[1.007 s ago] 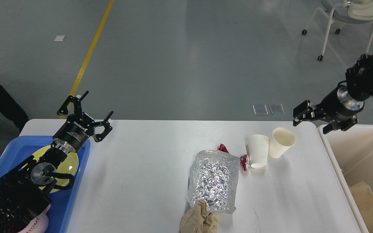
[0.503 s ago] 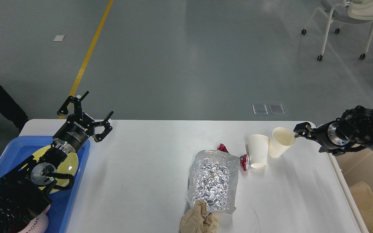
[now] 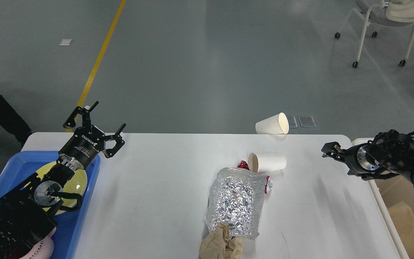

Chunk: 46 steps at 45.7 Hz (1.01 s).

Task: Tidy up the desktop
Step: 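Raise the right gripper up and away from the cups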

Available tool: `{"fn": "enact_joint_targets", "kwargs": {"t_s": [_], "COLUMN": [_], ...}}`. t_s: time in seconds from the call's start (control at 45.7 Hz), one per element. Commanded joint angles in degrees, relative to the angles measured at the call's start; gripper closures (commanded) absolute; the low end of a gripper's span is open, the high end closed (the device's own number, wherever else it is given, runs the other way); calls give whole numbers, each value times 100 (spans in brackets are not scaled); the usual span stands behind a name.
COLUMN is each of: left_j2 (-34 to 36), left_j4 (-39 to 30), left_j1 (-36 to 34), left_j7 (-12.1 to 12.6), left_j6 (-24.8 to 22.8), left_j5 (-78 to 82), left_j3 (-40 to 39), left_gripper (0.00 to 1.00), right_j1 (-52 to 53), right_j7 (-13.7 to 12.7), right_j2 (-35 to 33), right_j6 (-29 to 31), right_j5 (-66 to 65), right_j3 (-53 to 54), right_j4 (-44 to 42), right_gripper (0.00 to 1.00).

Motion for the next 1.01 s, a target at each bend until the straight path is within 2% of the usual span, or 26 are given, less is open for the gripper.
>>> {"fn": "enact_joint_targets", "kwargs": {"t_s": [0.0, 0.416, 0.569, 0.7, 0.832, 0.897, 0.985], "left_j2": [0, 0, 0, 0, 0, 0, 0], "left_j4": [-1, -1, -1, -1, -1, -1, -1], "left_j1": [1, 1, 1, 1, 1, 1, 1], "left_j7": [-1, -1, -1, -1, 7, 7, 7], "left_j6": [0, 0, 0, 0, 0, 0, 0], "left_j5": [0, 0, 0, 0, 0, 0, 0], "left_j3": [0, 0, 0, -9, -9, -9, -9], "left_gripper": [0, 0, 0, 0, 0, 0, 0], "right_j1": [-1, 8, 437, 2018, 4258, 5445, 6825], "right_j7": [0, 9, 44, 53, 53, 70, 140], "right_j2": [-1, -1, -185, -897, -1153, -1118, -1039], "right_j6": [0, 44, 307, 685, 799, 1194, 2116], "right_j5": [0, 0, -114, -587, -1528, -1748, -1854], "right_j3": [0, 9, -131, -605, -1404, -1879, -2118], "right_j4": [-1, 60, 753, 2553, 4522, 5253, 5965], "right_gripper": [0, 0, 0, 0, 0, 0, 0]}}
